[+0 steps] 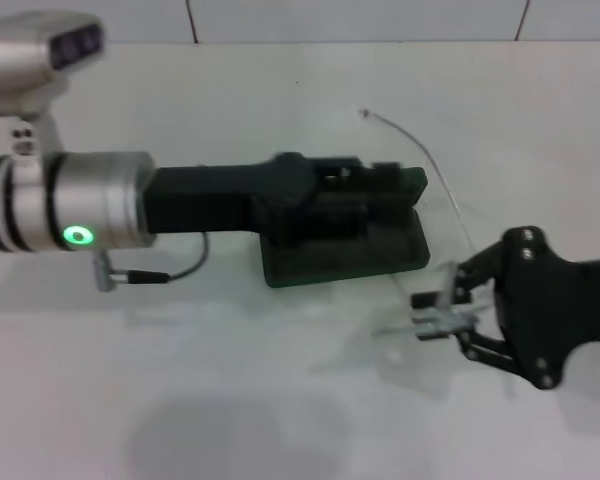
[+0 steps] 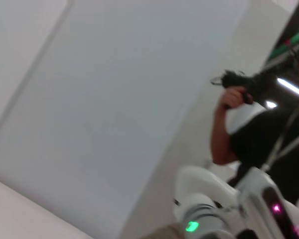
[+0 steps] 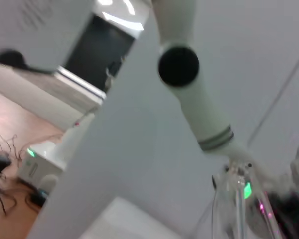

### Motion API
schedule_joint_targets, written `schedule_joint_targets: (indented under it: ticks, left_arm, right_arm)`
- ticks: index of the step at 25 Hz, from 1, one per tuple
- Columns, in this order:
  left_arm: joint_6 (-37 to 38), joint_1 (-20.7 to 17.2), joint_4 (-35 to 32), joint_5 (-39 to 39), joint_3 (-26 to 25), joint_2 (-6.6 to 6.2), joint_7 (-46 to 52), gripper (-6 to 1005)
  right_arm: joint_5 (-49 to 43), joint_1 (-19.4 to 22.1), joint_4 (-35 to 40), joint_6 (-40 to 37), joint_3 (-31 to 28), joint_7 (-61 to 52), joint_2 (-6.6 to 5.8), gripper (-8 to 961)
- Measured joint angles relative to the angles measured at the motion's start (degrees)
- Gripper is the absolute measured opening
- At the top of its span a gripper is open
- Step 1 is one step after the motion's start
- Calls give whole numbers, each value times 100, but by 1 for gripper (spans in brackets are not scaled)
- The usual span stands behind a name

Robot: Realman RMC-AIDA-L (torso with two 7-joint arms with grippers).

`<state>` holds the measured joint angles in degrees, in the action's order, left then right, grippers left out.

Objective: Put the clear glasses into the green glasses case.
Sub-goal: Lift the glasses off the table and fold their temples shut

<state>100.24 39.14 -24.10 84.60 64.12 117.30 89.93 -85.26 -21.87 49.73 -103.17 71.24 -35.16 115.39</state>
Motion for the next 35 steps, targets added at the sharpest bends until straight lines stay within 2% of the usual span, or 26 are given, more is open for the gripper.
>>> schedule_joint_targets:
  ticks: [1,4,7,10,13,18,26,35]
  left_arm:
    - [-44,-117,-10,-29,-100,-129,15,596]
    - [-186,-202,-13,-13,-116,-220,16,595]
    - [-409,-217,-15,33,-107,-240,17,595]
    - [-645,-172,-17,47,-101,-166,-59,595]
    - [-824,-58,-16,47,-106,-18,-317,595]
    - [-840,43,-16,-42,-107,130,-757,595]
    - [-649,-56,-16,-390,-111,155,-1232,596]
    - [-484,-140,-16,-608,-111,187,-1525,596]
  right_arm:
    - [-1,2,1,-221,-92,64,0,122]
    - [7,-8,2,-821,-245,202,1,121]
    - [43,-59,-7,-1246,-250,326,26,121]
    - [290,-225,-211,-1368,72,386,61,121]
    - [632,-558,-725,-1243,560,382,66,121]
    - [810,-1136,-1754,-988,727,305,82,121]
    - [1032,-1200,-2071,-178,742,-284,80,120]
    - [1062,-1283,-2268,168,715,-1044,14,120]
